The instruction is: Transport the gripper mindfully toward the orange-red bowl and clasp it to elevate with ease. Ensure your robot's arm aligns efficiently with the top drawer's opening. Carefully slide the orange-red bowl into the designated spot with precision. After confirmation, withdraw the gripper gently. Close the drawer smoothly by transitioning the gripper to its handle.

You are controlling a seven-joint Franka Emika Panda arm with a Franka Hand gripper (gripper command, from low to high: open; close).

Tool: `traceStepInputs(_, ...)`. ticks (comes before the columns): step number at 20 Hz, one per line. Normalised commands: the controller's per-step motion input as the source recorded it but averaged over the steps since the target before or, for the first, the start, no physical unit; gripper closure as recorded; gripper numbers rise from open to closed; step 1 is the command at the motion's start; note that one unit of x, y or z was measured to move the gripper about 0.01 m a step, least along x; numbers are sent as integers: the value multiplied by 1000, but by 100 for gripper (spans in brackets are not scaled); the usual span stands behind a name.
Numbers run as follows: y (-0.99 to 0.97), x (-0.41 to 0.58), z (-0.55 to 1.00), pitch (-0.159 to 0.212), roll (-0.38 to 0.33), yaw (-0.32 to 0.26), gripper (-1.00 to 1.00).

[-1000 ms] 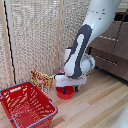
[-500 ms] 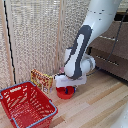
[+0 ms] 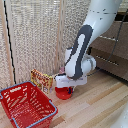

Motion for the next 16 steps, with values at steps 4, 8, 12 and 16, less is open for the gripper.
traceStepInputs(4, -5, -31, 674, 20, 5, -16, 100)
traceStepInputs(8, 0, 0, 716, 5, 0, 0, 100)
traceStepInputs(12, -20, 81, 726, 4, 0, 0, 100)
traceStepInputs(16, -73, 226, 734, 16, 0, 0, 100)
